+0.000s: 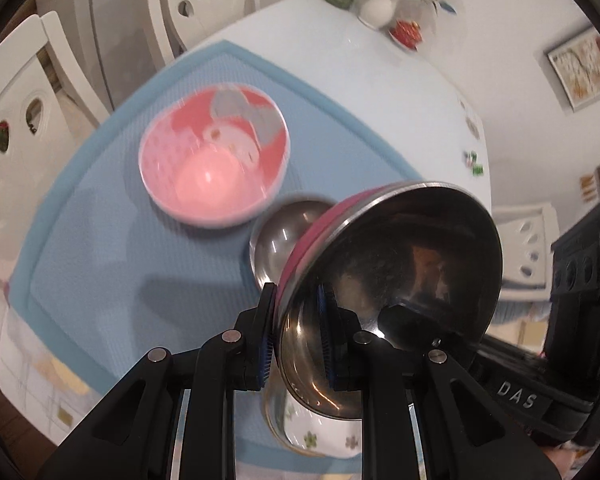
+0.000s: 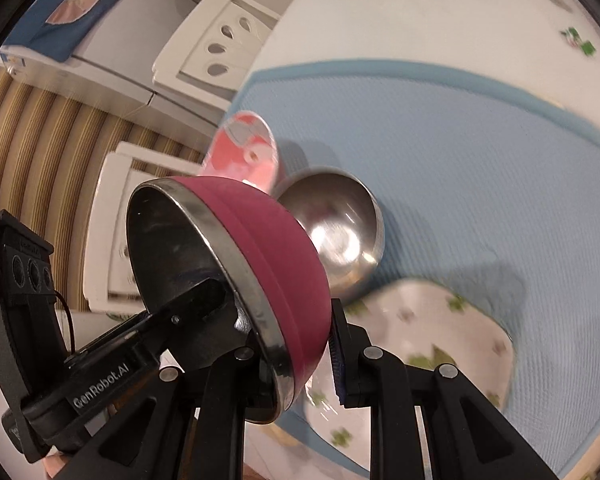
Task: Organize plates and bowls
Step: 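Carry the pink steel bowl with the right gripper over the Melody bowl, then lower the pink steel bowl into the Melody bowl and open the right gripper, then grasp the rim of the blue-outside steel bowl with the right gripper, then carry the blue steel bowl with the right gripper over the Melody bowl, then lower the blue steel bowl into the nested bowls and open the right gripper, then grasp the rim of the nested bowl stack with the right gripper, then lift and carry the nested bowls with the right gripper over the plate stack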
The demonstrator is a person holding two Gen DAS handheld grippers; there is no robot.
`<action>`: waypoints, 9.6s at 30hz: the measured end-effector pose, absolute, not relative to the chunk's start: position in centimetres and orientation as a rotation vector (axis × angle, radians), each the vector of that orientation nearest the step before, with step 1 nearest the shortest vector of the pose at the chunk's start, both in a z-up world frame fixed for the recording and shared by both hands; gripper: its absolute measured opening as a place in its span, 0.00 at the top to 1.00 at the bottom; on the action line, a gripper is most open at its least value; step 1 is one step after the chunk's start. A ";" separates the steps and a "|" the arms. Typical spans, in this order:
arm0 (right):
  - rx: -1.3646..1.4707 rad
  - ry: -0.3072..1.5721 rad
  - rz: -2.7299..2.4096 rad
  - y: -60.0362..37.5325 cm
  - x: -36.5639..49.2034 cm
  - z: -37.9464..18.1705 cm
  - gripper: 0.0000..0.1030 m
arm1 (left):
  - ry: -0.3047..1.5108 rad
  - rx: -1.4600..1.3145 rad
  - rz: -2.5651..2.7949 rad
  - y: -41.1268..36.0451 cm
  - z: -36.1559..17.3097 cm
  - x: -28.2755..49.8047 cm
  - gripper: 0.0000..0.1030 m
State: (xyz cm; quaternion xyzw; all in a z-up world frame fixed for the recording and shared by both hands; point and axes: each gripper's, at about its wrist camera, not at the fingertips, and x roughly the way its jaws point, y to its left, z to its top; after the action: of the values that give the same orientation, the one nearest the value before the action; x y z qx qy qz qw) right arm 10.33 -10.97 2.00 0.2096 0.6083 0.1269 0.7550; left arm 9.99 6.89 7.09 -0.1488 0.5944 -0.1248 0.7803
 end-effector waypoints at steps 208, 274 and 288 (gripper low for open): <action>0.561 1.422 0.061 0.7 19.7 -0.8 0.82 | 1.330 -0.272 -0.328 16.9 1.8 18.9 0.85; 0.694 1.271 0.142 -3.8 20.9 -6.1 0.52 | 1.281 -0.245 -0.475 14.1 -3.1 22.4 0.62; 0.553 1.262 0.188 -2.5 21.1 -5.2 0.51 | 1.241 -0.227 -0.453 14.2 -2.5 22.4 0.63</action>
State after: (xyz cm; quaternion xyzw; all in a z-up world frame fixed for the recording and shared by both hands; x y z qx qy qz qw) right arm 21.14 -2.53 -5.20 0.2546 0.5814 0.0864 0.7679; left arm 22.37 14.16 -2.47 -0.1050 0.5750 -0.2098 0.7838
